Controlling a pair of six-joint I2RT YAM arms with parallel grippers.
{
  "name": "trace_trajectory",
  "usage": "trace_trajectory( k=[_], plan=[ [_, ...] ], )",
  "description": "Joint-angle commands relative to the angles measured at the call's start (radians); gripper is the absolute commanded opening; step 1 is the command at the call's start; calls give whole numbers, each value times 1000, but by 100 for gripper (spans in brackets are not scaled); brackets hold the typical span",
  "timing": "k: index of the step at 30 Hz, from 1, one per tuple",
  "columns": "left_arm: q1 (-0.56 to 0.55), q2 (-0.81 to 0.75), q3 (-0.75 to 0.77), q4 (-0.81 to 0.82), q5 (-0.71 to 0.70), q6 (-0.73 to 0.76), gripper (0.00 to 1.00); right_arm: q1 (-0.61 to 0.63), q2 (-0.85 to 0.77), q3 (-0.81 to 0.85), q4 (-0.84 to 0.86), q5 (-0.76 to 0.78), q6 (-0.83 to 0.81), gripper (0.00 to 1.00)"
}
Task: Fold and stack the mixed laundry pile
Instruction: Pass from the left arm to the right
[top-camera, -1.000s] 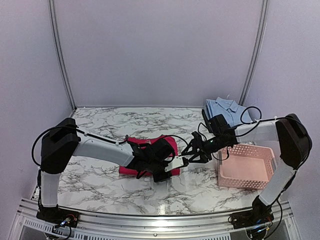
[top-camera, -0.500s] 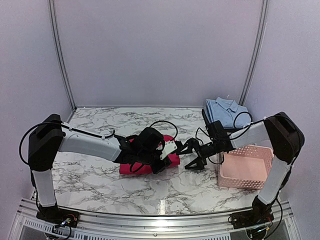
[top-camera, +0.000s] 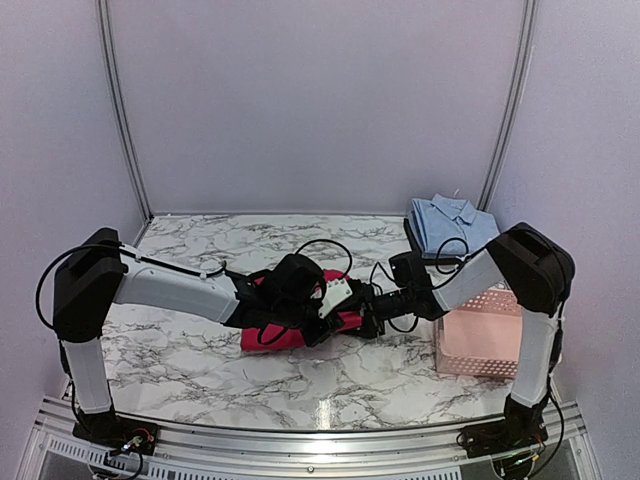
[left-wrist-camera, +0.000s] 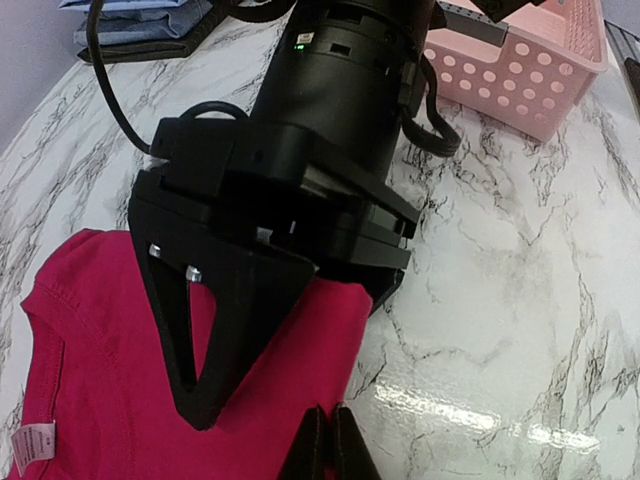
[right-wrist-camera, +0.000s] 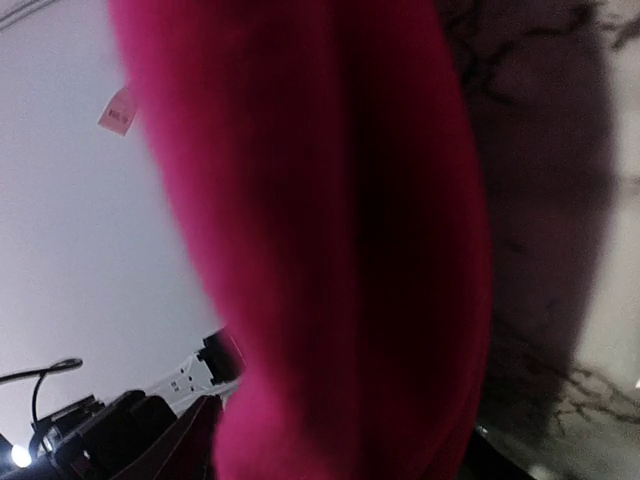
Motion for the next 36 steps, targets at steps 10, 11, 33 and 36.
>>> trace_trajectory(
  k=[10, 11, 33, 36],
  plan=[
    [0, -62, -26, 53, -4, 0, 4, 18, 111, 171, -19, 187, 10, 42],
    [0, -60, -26, 53, -6, -1, 5, 18, 118, 178, -18, 188, 8, 40],
    [4, -94, -41, 43, -44, -26, 35, -12, 154, 395, -375, 281, -334, 0],
    [22, -142, -62, 37, -80, -72, 70, -14, 143, 495, -564, 327, -471, 0]
  ],
)
